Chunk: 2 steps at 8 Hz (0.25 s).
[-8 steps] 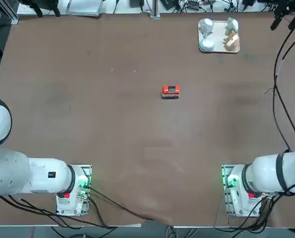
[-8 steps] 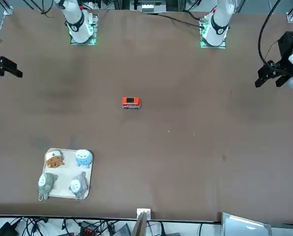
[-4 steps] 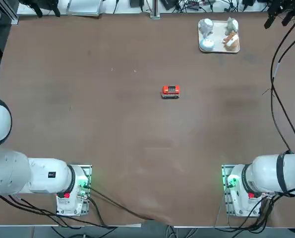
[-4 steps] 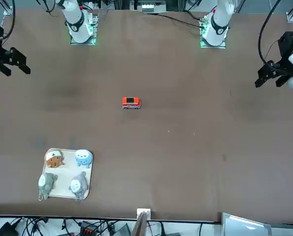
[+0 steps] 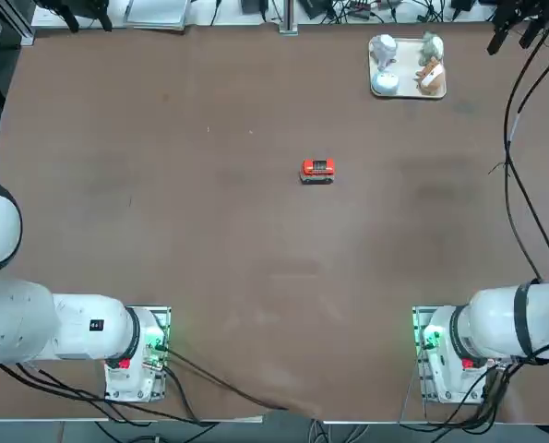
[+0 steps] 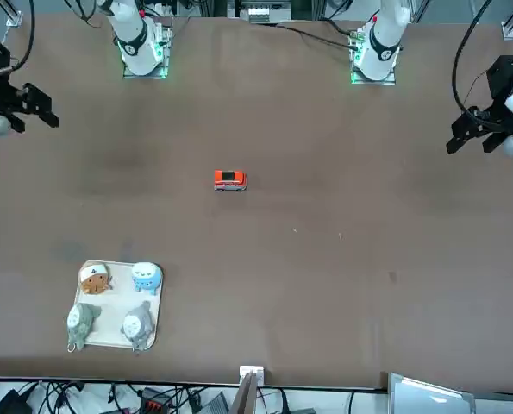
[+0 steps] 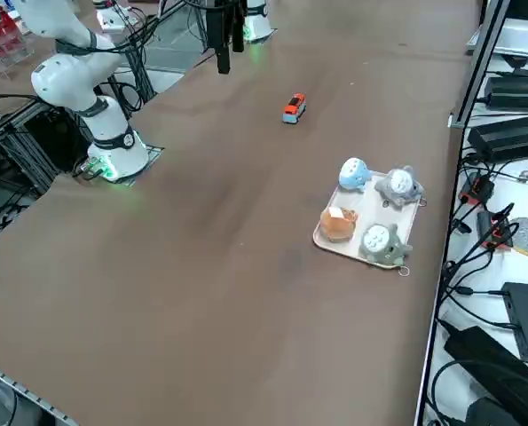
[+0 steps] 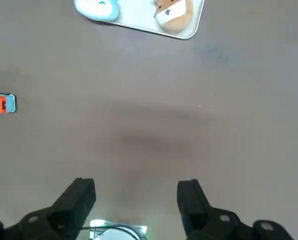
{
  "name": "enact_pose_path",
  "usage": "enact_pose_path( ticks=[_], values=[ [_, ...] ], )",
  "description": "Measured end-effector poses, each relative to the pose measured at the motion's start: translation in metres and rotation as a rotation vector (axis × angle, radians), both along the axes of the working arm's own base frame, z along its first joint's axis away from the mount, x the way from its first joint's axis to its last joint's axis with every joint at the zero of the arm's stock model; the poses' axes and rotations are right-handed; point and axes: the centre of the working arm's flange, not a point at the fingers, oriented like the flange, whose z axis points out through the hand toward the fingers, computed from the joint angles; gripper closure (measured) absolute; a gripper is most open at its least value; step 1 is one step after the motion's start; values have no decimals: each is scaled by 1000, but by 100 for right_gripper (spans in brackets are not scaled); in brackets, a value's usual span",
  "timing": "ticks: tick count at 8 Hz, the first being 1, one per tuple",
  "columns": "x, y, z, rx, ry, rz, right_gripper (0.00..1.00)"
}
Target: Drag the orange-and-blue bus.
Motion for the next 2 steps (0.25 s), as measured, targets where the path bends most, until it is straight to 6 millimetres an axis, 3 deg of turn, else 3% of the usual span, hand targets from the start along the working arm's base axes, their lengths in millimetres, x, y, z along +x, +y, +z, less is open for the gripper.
enact_pose_path(
  ticks=[2],
  values=[
    [8, -5, -1, 0, -9, -8, 0]
  ],
)
